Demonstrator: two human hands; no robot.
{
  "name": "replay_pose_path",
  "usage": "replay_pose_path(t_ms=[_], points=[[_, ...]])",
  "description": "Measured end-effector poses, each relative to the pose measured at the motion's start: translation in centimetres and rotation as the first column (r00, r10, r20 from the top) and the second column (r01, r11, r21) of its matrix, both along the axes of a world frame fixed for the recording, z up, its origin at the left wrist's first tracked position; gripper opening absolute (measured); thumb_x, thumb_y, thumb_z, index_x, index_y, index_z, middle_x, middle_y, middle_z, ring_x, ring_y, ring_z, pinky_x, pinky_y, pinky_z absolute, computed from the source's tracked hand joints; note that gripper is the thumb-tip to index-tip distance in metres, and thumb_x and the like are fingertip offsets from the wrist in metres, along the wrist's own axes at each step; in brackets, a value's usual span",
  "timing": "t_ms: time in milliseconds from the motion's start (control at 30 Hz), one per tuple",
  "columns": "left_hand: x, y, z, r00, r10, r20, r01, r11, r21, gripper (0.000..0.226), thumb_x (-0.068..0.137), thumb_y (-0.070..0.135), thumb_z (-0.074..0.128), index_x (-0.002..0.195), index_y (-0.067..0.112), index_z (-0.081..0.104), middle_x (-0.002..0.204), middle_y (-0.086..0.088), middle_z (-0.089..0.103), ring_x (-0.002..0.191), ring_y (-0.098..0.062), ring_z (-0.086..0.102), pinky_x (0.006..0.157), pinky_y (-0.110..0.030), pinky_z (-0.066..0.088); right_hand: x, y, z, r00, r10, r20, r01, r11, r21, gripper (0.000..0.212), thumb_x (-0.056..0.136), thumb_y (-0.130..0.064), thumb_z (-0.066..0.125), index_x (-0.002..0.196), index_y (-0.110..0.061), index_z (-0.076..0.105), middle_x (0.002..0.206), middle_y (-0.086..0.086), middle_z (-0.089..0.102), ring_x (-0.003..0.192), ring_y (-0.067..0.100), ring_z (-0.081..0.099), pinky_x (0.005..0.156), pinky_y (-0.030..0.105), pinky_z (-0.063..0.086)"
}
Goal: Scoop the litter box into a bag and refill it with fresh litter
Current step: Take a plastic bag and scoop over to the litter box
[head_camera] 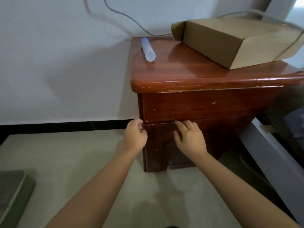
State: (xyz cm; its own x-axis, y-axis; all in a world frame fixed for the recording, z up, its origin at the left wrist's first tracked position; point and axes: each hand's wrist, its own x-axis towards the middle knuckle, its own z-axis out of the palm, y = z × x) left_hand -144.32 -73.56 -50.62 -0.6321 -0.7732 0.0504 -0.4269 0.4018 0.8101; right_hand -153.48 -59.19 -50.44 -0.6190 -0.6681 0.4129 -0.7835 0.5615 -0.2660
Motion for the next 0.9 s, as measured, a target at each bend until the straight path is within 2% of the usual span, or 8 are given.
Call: replay_pose_path(t_ms=[233, 333, 400, 500, 567, 633, 733, 900], points=[[2.4, 0.9, 0.2, 0.990, -0.136, -0.043, 0.138, 0.990, 0.030, 0.026, 0.087, -0.013, 0.045, 0.091, 0.010, 0.057, 0.086, -0.004, 0.056, 0.073, -0.007, 0.052, 0.062, -0.003, 0.040, 1.5, -1.2, 0.6, 0.988, -0.134, 0.073, 0.139, 0.988, -0.067, 0.036, 0.080, -0.028, 0.052, 0.097, 0.000, 0.069, 0.074, 0.022, 0.067, 0.062, 0.039, 0.065, 0.052, 0.039, 0.053], [4.6, 1.7, 0.9, 0.962, -0.269, 0.050, 0.267, 0.962, 0.053, 0.033, 0.085, -0.016, 0.043, 0.079, 0.015, 0.054, 0.080, -0.001, 0.055, 0.070, 0.002, 0.053, 0.062, -0.003, 0.039, 2.7, -0.6, 0.9, 0.969, -0.209, 0.131, 0.219, 0.973, -0.066, 0.040, 0.092, -0.036, 0.045, 0.101, -0.001, 0.064, 0.087, 0.025, 0.065, 0.079, 0.040, 0.062, 0.060, 0.035, 0.048], [6.2, 2.0, 1.4, 0.917, -0.378, 0.124, 0.374, 0.926, 0.054, 0.035, 0.085, -0.018, 0.041, 0.087, 0.012, 0.059, 0.082, -0.003, 0.057, 0.069, 0.007, 0.057, 0.065, 0.002, 0.038, 3.6, 0.7, 0.7, 0.964, -0.219, 0.148, 0.233, 0.969, -0.083, 0.039, 0.091, -0.036, 0.047, 0.100, -0.001, 0.062, 0.086, 0.025, 0.063, 0.083, 0.040, 0.061, 0.060, 0.033, 0.044], [6.9, 2.8, 2.4, 0.882, -0.429, 0.194, 0.446, 0.894, -0.049, 0.032, 0.088, -0.013, 0.043, 0.105, 0.000, 0.065, 0.101, -0.013, 0.063, 0.091, -0.007, 0.059, 0.072, 0.001, 0.036, 5.6, 3.6, 1.0, 0.952, -0.233, 0.198, 0.248, 0.967, -0.053, 0.031, 0.087, -0.030, 0.049, 0.090, -0.001, 0.060, 0.076, 0.023, 0.059, 0.079, 0.038, 0.059, 0.059, 0.030, 0.035], [5.7, 4.0, 2.6, 0.852, -0.457, 0.254, 0.496, 0.861, -0.113, 0.034, 0.090, -0.008, 0.043, 0.118, 0.001, 0.061, 0.120, -0.014, 0.060, 0.112, -0.022, 0.055, 0.087, -0.013, 0.037, 6.9, 6.2, 1.3, 0.929, -0.256, 0.267, 0.257, 0.966, 0.033, 0.025, 0.088, -0.026, 0.050, 0.093, -0.003, 0.057, 0.075, 0.015, 0.050, 0.076, 0.030, 0.052, 0.060, 0.027, 0.029], [3.7, 6.1, 2.5, 0.762, -0.551, 0.340, 0.627, 0.758, -0.179, 0.038, 0.093, -0.001, 0.041, 0.129, 0.006, 0.054, 0.134, -0.010, 0.052, 0.125, -0.023, 0.047, 0.098, -0.021, 0.034, 8.3, 9.6, 1.9, 0.904, -0.292, 0.311, 0.274, 0.956, 0.103, 0.022, 0.088, -0.026, 0.051, 0.096, -0.006, 0.054, 0.076, 0.010, 0.047, 0.072, 0.024, 0.045, 0.059, 0.030, 0.036], [-0.3, 11.0, 2.8, 0.585, -0.710, 0.391, 0.811, 0.510, -0.287, 0.044, 0.097, 0.005, 0.036, 0.141, 0.010, 0.040, 0.149, -0.004, 0.036, 0.139, -0.016, 0.030, 0.106, -0.016, 0.019, 9.7, 14.2, 3.3, 0.866, -0.305, 0.397, 0.267, 0.952, 0.150, 0.018, 0.090, -0.025, 0.050, 0.100, -0.011, 0.053, 0.083, 0.010, 0.055, 0.075, 0.024, 0.055, 0.067, 0.036, 0.048], [-5.6, 20.1, 2.8, 0.388, -0.737, 0.554, 0.863, 0.078, -0.499, 0.049, 0.101, 0.014, 0.027, 0.150, 0.015, 0.016, 0.158, 0.002, 0.013, 0.146, -0.015, 0.008, 0.116, -0.026, 0.010, 10.6, 21.9, 4.1, 0.787, -0.504, 0.355, 0.436, 0.862, 0.258, 0.017, 0.093, -0.022, 0.047, 0.108, -0.019, 0.052, 0.091, -0.001, 0.055, 0.082, 0.014, 0.057, 0.073, 0.025, 0.050]])
